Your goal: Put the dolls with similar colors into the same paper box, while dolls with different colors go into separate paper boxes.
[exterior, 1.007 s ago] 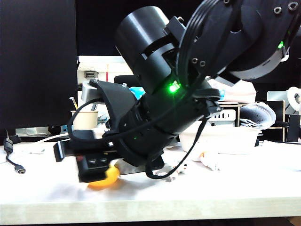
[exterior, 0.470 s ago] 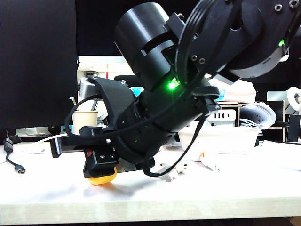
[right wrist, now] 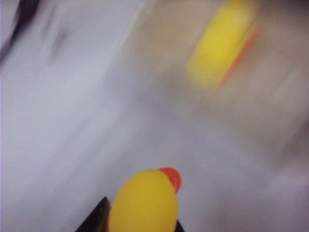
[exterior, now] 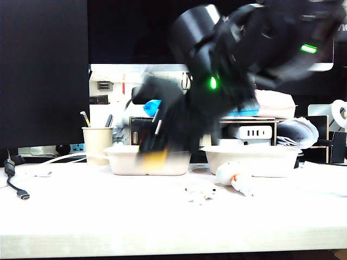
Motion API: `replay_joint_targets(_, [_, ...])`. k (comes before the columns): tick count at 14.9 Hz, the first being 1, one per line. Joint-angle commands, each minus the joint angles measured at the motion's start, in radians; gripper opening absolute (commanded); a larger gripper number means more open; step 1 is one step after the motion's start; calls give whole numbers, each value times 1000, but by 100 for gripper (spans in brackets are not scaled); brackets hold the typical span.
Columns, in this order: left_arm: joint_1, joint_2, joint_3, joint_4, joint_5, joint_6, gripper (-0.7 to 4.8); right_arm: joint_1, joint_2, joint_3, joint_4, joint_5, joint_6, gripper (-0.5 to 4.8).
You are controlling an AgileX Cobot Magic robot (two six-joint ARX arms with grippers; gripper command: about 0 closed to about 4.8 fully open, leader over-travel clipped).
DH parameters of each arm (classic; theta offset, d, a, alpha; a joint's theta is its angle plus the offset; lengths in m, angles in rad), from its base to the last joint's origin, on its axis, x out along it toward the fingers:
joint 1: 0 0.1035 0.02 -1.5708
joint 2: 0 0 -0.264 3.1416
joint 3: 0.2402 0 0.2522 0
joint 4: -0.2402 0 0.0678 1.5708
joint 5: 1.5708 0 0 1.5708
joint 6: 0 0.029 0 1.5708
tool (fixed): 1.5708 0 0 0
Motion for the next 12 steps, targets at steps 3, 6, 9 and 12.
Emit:
replay_joint_targets(3, [3, -27, 1, 6, 3, 4, -5, -169, 75, 325, -161, -79, -122, 111])
replay_joint_targets(6, [3, -27, 1, 6, 3, 4, -5, -212, 227, 565, -346, -119, -126, 118])
replay_joint_targets(9, [3, -27, 1, 6, 3, 4, -5, -203, 275, 620, -415, -169, -124, 122])
replay_joint_targets(12, [3, -27, 1, 6, 3, 4, -5, -196, 275, 620, -476, -166, -125, 208])
